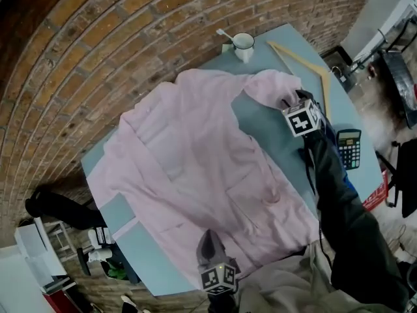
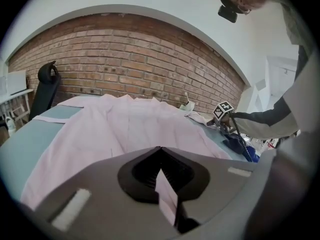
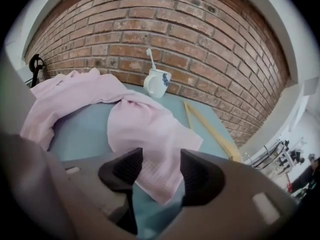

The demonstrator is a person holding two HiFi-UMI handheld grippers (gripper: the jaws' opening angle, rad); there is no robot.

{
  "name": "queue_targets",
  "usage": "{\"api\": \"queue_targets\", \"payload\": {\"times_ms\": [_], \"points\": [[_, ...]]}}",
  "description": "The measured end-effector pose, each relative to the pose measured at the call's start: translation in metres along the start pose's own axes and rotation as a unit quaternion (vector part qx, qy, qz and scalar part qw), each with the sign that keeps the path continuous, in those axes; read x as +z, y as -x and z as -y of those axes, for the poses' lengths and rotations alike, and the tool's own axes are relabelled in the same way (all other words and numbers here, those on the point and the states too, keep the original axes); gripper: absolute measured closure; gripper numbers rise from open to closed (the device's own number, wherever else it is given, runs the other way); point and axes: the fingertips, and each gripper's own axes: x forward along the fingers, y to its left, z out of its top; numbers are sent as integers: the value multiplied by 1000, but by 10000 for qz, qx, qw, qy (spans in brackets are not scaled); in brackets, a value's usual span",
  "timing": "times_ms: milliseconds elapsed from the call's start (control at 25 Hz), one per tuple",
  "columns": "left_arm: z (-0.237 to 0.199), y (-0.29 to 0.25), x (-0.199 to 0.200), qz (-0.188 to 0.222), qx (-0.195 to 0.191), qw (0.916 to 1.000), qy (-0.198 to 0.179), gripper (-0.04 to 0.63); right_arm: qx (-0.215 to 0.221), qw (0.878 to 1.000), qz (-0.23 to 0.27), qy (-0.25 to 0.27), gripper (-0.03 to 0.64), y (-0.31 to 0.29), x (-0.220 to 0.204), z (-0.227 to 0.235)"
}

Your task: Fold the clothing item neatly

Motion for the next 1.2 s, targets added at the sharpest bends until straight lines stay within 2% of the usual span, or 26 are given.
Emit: {"api": "queue_targets", "payload": {"times_ms": [40, 80, 120, 200, 280, 400, 560, 680, 760, 880, 960, 1000, 1080, 1160, 1200], "points": [[-2, 0, -1, 23, 42, 10000, 27, 588, 13, 10000, 0, 56, 399, 0, 2, -1], [-3, 1, -2, 44, 67, 9999, 63, 588, 18, 9999, -30, 133, 465, -1, 4, -2], [-5, 2, -4, 52, 72, 9999, 107, 588, 0, 9996, -87, 265, 591, -1, 4, -4], [-10, 4, -8, 48, 35, 9998, 177, 588, -145, 9978, -216, 611, 595, 0, 4, -6], [-20, 9, -7, 86, 42, 9998, 176, 588, -330, 9971, -136, 678, 596, 12, 13, -5], [-35, 21, -4, 191, 102, 9995, 243, 588, -274, 9976, 582, 255, 598, 52, 57, -16], [-57, 36, -3, 366, 165, 9982, 455, 588, 320, 9862, 1622, 48, 598, 118, 137, -71], [-74, 48, -3, 511, 230, 9970, 526, 588, 1164, 9660, 2299, -230, 598, 161, 184, -142], [-84, 58, -2, 615, 312, 9959, 578, 588, 1710, 9528, 2495, -275, 598, 178, 199, -193], [-101, 75, -3, 718, 458, 9940, 685, 588, 2367, 9444, 2283, 37, 598, 181, 189, -274], [-112, 83, -6, 744, 551, 9929, 746, 588, 2654, 9460, 1782, 532, 594, 165, 160, -324], [-116, 87, -9, 752, 594, 9924, 777, 588, 2732, 9468, 1476, 846, 575, 156, 141, -346], [-124, 94, -14, 765, 652, 9914, 843, 588, 2840, 9433, 1009, 1393, 477, 145, 104, -379], [-131, 99, -17, 772, 678, 9907, 897, 588, 3151, 9322, 864, 1559, 392, 150, 80, -397], [-134, 101, -18, 773, 690, 9904, 919, 588, 3382, 9242, 937, 1509, 391, 158, 74, -402]]}}
